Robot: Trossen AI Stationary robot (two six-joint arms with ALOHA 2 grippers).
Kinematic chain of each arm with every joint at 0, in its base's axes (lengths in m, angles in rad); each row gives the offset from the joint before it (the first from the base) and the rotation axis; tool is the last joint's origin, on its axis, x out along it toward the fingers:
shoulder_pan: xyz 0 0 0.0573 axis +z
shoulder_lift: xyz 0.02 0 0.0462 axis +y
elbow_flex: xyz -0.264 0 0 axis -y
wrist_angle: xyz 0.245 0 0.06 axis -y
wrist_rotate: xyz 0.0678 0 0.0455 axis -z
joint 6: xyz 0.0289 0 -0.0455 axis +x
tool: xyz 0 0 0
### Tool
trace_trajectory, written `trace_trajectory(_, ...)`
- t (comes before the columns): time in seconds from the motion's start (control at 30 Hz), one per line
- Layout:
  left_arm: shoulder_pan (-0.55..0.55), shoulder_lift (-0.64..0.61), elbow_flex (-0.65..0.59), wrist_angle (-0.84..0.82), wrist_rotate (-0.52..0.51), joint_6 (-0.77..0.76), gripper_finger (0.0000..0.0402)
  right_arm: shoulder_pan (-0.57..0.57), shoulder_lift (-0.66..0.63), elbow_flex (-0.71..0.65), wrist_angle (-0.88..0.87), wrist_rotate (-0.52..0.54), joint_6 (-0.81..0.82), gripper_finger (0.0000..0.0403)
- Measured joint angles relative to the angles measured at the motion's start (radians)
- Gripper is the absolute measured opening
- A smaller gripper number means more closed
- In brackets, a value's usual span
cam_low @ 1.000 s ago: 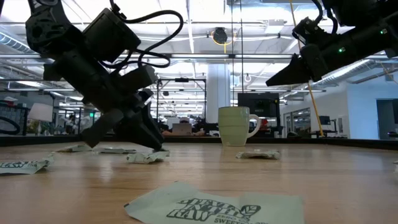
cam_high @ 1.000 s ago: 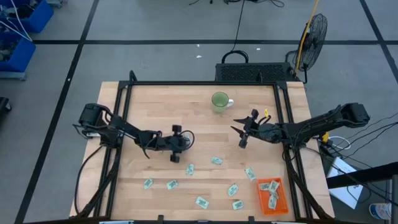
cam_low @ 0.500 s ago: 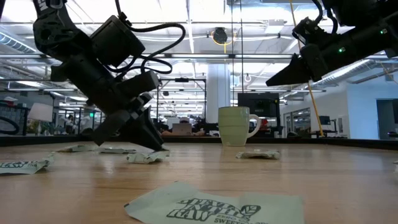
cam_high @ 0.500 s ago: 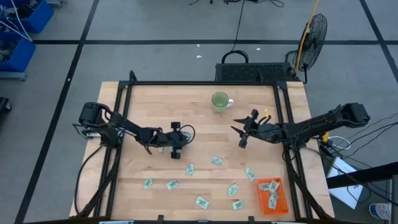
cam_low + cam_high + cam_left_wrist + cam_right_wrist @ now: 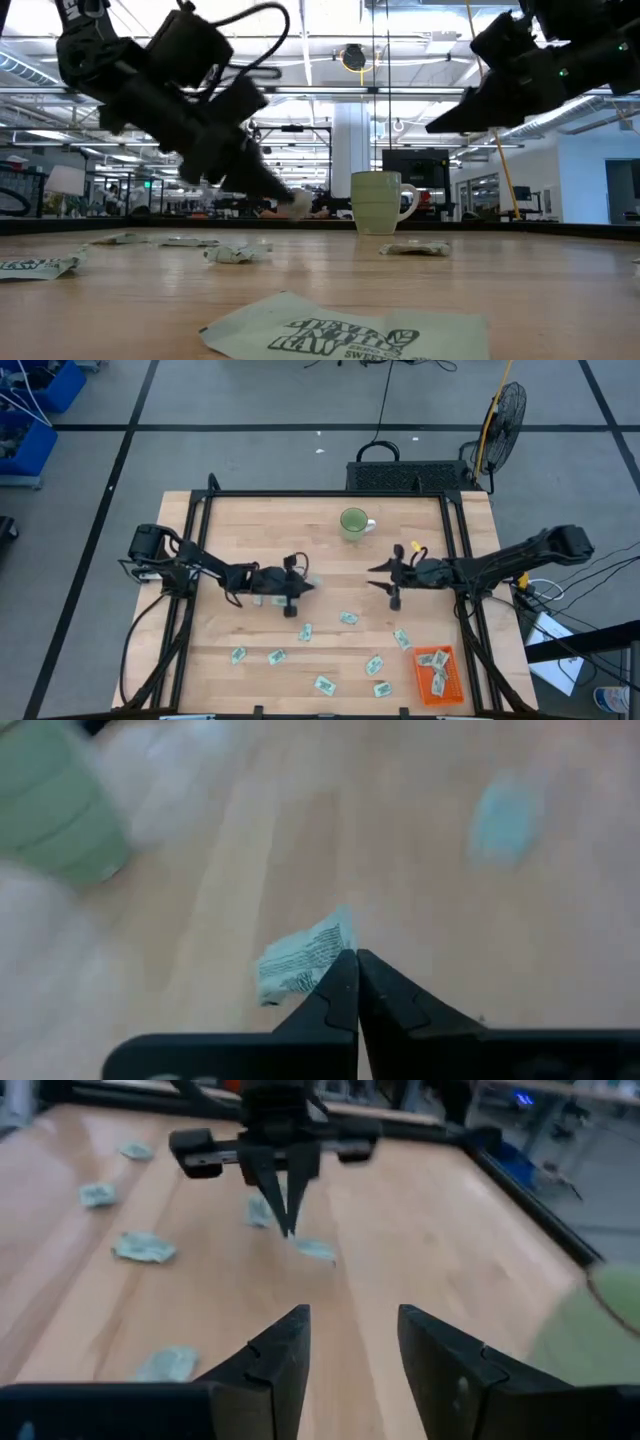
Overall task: Pick and place Stevia / Truvia into bins
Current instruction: Put the stevia packet into the orange bin
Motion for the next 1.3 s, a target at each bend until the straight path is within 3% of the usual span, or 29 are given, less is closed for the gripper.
trace_trajectory(0.17, 0.053, 0.000, 0.103, 0.074, 0.235, -0.312, 0.0004, 0.000, 0.106, 0.001, 0.199, -0.017, -0.113, 0.0147)
trace_trajectory(0.27, 0.075, 0.000, 0.177, 0.063, 0.375, -0.453, 0.0003, 0.000, 0.197, 0.001, 0.308, -0.092, -0.162, 0.0147)
trace_trajectory(0.47, 0.084, 0.000, 0.278, 0.031, 0.530, -0.470, 0.0003, -0.006, 0.354, 0.001, 0.545, -0.114, -0.171, 0.0147)
trace_trajectory(0.7, 0.079, 0.000, 0.338, -0.163, 0.446, -0.387, 0.0003, -0.039, 0.445, 0.002, 0.727, -0.224, -0.047, 0.0147)
trace_trajectory(0.87, 0.082, 0.000, 0.338, -0.172, 0.414, -0.371, 0.0003, -0.048, 0.452, 0.002, 0.729, -0.294, -0.024, 0.0147)
trace_trajectory(1.3, 0.086, 0.000, 0.339, -0.080, 0.377, -0.325, 0.0006, -0.058, 0.452, 0.003, 0.707, -0.292, -0.016, 0.0147)
